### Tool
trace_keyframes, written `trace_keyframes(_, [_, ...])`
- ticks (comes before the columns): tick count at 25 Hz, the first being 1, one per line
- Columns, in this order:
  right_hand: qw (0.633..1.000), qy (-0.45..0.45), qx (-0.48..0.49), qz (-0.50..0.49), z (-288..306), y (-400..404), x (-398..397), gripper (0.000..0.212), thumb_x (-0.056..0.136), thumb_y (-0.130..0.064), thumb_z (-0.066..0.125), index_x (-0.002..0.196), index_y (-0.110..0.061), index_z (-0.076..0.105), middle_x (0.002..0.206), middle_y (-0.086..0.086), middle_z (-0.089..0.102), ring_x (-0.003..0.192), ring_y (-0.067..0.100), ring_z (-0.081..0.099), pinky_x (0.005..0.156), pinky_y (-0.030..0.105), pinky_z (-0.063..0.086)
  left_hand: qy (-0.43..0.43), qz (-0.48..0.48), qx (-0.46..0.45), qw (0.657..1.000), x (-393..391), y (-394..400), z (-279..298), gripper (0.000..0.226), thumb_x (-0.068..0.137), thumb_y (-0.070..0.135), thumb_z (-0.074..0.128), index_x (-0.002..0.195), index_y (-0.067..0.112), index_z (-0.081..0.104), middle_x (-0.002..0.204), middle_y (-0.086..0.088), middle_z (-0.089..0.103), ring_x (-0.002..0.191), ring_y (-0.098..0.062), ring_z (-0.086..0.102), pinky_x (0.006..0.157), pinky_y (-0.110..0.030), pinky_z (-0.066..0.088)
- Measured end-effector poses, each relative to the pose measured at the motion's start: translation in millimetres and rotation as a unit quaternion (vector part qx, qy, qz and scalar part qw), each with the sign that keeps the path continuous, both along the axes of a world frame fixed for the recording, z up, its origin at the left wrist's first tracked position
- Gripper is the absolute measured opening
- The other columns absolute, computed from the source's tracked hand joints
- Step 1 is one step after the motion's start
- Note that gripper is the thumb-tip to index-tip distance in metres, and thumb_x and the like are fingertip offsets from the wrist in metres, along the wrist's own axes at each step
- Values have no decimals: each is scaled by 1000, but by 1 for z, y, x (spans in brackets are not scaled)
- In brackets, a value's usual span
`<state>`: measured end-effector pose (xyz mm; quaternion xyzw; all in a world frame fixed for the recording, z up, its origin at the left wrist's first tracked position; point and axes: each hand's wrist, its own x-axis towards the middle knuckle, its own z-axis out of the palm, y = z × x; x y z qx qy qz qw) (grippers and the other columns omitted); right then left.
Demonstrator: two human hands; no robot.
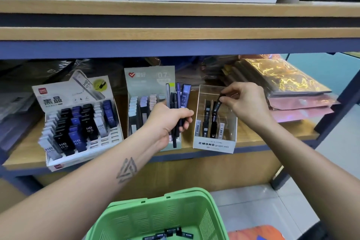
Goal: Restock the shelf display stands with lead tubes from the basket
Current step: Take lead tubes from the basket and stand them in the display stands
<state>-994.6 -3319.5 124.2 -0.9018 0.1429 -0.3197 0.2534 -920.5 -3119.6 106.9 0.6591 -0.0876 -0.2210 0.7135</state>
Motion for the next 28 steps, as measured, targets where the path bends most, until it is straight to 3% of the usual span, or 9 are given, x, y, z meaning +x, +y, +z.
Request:
trace_keyframes(6, [997, -52, 57, -3, 19, -11, 14, 15, 84, -18, 81, 98, -18, 77, 88, -7, 72, 83, 5, 67, 74, 18, 52, 5, -7, 5, 1000, 3, -4, -2, 11, 82, 0, 74, 87, -7, 66, 67, -15, 66, 50, -18, 54, 45, -24, 39])
trace_keyframes(9, [998, -59, 14, -5, 23, -13, 30, 19, 87, -14, 77, 106, -12, 76, 100, 1, 75, 90, 10, 66, 84, 24, 52, 14, -6, 0, 1000, 7, -7, -1, 9, 82, 1, 74, 80, -5, 67, 68, -15, 66, 51, -18, 55, 46, -23, 40])
trace_keyframes(14, [997, -17, -77, -13, -3, -16, 64, 16, 90, -10, 72, 105, -11, 76, 104, 7, 74, 93, 24, 68, 78, 27, 48, 18, -5, -3, 1000, 12, -17, 2, 10, 83, 0, 74, 76, -4, 68, 68, -15, 66, 51, -18, 53, 46, -22, 39])
trace_keyframes(19, [993, 11, -117, -16, -20, -20, 78, 12, 92, -7, 69, 100, -11, 77, 98, 7, 75, 88, 22, 70, 73, 26, 49, 27, -19, 0, 999, 16, -23, 1, 10, 83, 0, 74, 76, -4, 67, 69, -16, 66, 51, -18, 53, 46, -22, 39])
trace_keyframes(24, [990, 25, -139, -4, -27, -22, 82, 26, 92, 0, 59, 108, -12, 75, 100, 10, 75, 89, 28, 71, 77, 39, 59, 33, -27, 10, 999, 17, -21, -2, 8, 83, 0, 74, 83, -4, 67, 71, -17, 67, 51, -18, 55, 44, -22, 41])
trace_keyframes(28, [991, 27, -131, -28, -20, -19, 77, 27, 92, -1, 60, 110, -15, 74, 100, 6, 75, 88, 22, 70, 76, 33, 59, 33, -35, 9, 999, 15, -18, -1, 7, 83, -1, 73, 85, -4, 67, 71, -17, 66, 51, -19, 55, 44, -22, 40])
